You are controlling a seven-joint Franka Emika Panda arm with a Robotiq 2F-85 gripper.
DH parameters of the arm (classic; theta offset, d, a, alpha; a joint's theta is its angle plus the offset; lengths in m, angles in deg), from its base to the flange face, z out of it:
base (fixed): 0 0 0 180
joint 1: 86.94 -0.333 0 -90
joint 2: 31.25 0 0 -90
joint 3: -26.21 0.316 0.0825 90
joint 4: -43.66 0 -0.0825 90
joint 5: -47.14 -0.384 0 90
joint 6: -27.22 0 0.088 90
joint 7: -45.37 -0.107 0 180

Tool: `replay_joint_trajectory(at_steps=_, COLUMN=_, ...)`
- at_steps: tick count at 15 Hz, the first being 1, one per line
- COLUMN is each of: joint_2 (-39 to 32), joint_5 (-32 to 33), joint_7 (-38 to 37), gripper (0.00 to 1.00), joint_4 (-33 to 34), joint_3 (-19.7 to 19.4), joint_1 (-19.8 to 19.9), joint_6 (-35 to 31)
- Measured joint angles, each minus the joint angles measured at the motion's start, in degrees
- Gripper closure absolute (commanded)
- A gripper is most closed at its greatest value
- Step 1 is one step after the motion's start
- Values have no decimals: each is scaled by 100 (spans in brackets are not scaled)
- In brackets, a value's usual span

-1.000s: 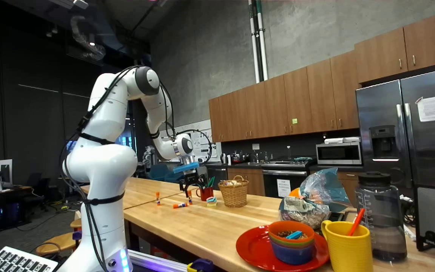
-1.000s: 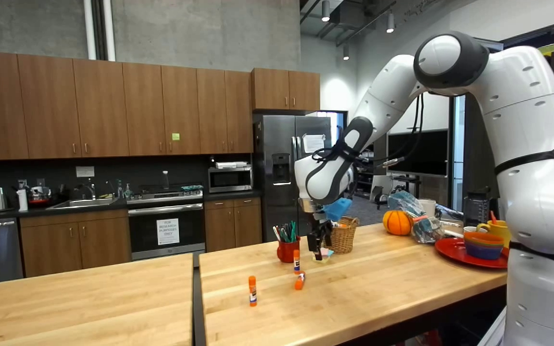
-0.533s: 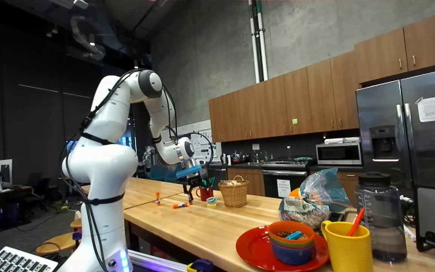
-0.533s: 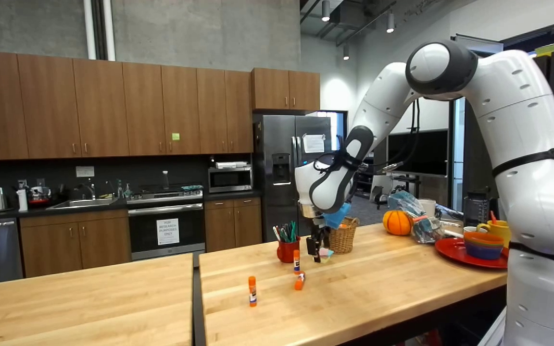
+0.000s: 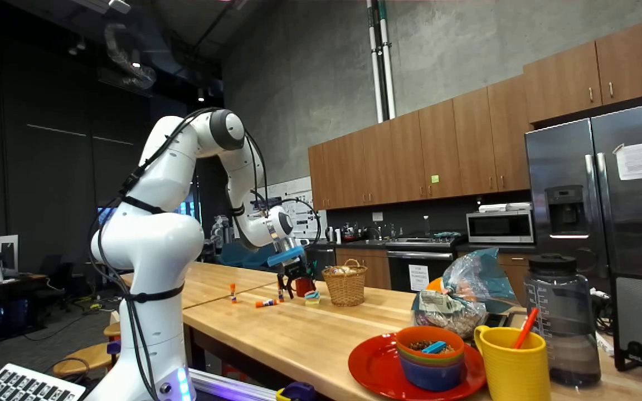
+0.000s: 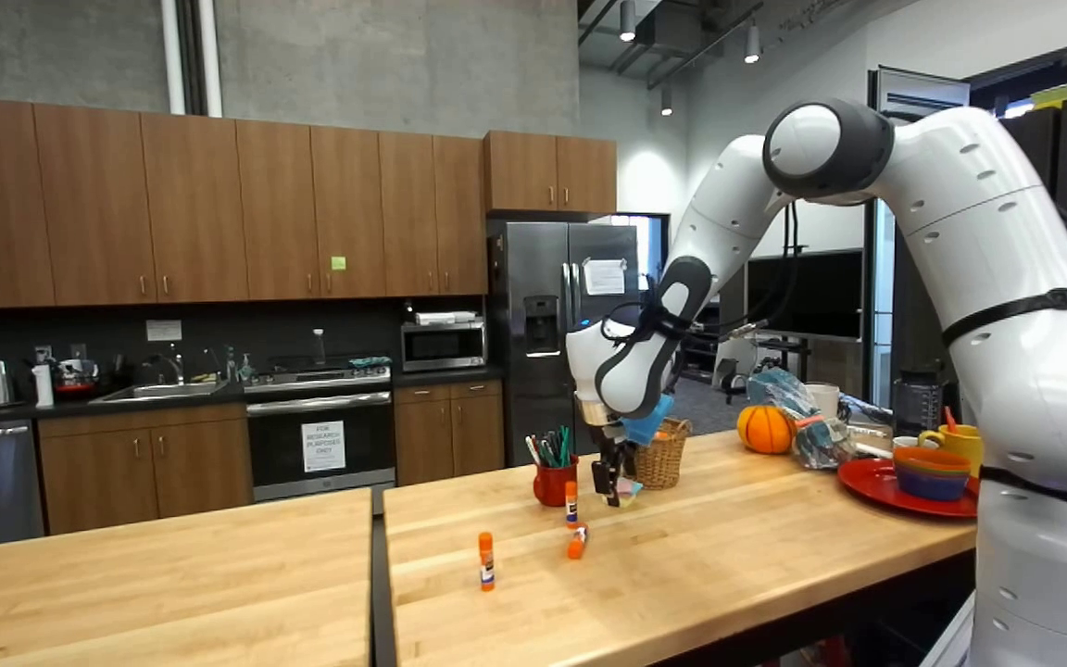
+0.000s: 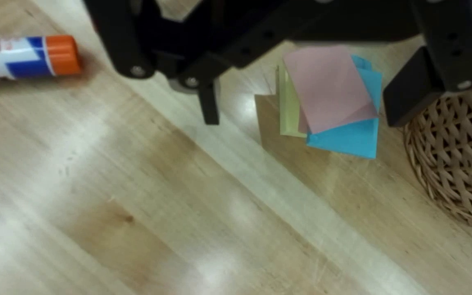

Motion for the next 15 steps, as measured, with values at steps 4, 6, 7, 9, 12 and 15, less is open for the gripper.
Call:
replay_joint_trajectory(at_steps=4, joint_2=-219, joint_5=0, joint_7=-6, gripper=0, joint_4=237, joint_3=-106, joint_1=-1, joint_6=-1)
replay_joint_trajectory(at_steps=6, joint_2=-313, joint_5=0, joint_7=-7, gripper=0, joint_4=334, joint_3=-139, joint_1=-1, joint_6=-1)
replay_joint_trajectory(at_steps=7, joint_2=-355, joint_5=0, joint_7=-18, gripper=0, joint_4=369, joint_3=-154, joint_1=-1, joint_6=0)
replay_joint_trajectory(at_steps=9, joint_2=-436, joint_5=0, joint_7=-49, gripper=13, joint_4=409, joint_3=-182, joint_1=-2, joint_6=0)
replay_joint_trajectory(at_steps=12, joint_2=-511, joint_5=-17, joint_7=-82, gripper=40, joint_4=444, joint_3=-199, joint_1=-7, joint_6=-2)
replay_joint_trajectory(at_steps=15, joint_2=-506, joint_5=-48, joint_7=-77, gripper=52, joint_4=449, joint_3=-187, joint_1=-15, joint_6=-2)
